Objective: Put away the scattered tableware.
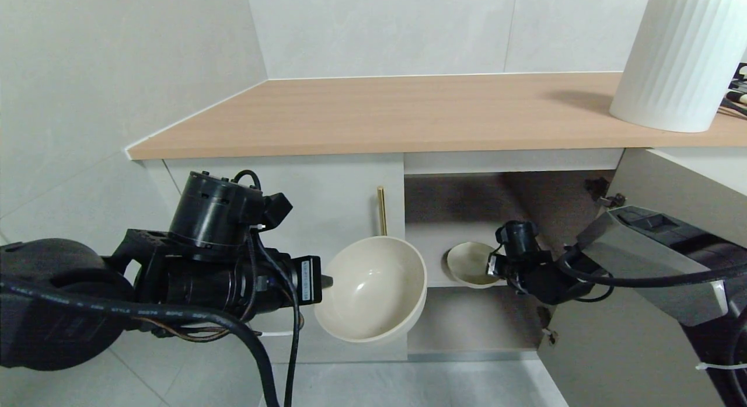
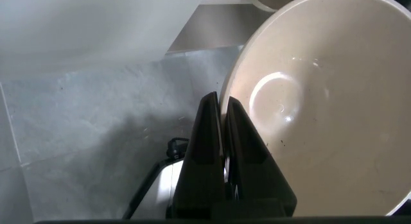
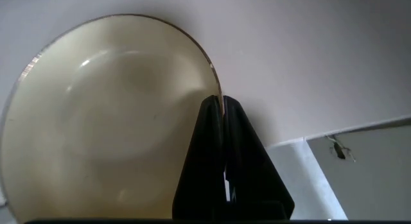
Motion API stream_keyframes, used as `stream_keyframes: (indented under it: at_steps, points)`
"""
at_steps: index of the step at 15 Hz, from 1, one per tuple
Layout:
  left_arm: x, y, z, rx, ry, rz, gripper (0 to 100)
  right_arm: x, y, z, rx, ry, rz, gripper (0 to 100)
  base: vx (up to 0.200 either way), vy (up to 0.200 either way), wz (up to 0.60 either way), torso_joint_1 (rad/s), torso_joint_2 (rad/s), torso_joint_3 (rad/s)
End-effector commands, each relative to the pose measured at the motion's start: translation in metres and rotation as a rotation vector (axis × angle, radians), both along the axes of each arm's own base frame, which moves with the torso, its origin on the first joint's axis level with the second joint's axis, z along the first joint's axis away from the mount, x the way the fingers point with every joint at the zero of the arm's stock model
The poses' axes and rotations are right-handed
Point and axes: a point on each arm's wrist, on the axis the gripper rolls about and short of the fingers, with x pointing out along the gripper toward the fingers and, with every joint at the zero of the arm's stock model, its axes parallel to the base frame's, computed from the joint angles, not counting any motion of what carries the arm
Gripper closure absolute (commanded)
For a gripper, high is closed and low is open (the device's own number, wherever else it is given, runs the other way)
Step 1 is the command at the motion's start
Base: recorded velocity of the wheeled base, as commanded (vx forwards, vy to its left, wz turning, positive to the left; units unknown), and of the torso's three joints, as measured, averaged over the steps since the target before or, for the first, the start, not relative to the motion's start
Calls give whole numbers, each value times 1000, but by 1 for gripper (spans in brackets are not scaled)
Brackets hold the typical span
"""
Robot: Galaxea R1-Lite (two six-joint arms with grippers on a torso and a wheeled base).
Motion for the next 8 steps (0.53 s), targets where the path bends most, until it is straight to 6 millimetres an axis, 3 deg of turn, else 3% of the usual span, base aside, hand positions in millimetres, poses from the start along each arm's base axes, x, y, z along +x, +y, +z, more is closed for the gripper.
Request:
stream_keyframes:
  at_steps: [1, 8]
  points:
    - [0, 0, 0, -1, 0, 0, 100, 9, -1, -5, -6, -18, -24, 100, 0, 0, 0, 0, 0, 0]
    - [0, 0, -1, 1, 2, 0, 100, 28, -7, -4, 5, -73, -87, 100, 0, 0, 0, 0, 0, 0]
